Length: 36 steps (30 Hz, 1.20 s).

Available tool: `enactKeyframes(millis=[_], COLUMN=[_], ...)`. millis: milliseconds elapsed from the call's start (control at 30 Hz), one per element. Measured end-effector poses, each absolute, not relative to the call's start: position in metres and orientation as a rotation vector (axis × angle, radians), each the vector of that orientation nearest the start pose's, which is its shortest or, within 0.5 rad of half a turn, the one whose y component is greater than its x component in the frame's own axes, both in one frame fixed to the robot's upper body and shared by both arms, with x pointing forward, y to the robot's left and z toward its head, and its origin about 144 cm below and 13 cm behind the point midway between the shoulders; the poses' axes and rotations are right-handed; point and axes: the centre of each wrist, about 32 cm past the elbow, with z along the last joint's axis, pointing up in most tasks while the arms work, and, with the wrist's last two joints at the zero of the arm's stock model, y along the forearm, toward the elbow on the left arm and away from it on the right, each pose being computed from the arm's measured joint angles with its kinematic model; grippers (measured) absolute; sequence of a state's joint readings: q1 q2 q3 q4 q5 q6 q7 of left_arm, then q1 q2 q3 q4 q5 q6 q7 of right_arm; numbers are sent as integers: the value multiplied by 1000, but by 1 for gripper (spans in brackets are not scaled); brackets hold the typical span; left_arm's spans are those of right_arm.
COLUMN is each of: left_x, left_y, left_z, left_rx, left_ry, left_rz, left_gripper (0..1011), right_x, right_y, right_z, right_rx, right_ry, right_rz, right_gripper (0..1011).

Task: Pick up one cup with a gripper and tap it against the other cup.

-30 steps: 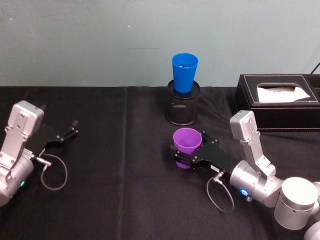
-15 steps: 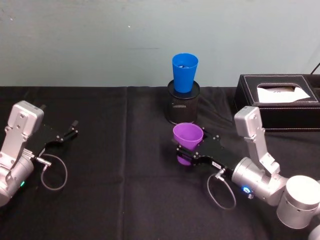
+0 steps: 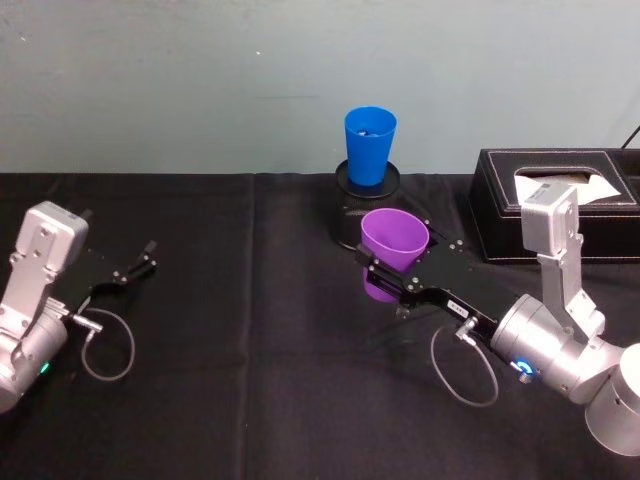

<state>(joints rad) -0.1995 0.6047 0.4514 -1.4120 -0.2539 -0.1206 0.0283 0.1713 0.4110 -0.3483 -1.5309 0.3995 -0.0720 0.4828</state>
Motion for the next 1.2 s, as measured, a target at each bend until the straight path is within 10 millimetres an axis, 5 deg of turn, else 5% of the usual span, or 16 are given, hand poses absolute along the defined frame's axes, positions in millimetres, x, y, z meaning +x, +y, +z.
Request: enactKeyframes(millis=[1200], left_x=[489], left_y=[310], left_z=[1140], left_rx=[304], left_ry=[-285], left_rz=[1248], left_gripper=[1000], right_x=[491], right_y=[-249], right_z=[1168], right_rx=[7], right_ry=[-76], right_rz=[-787], right_gripper=[731])
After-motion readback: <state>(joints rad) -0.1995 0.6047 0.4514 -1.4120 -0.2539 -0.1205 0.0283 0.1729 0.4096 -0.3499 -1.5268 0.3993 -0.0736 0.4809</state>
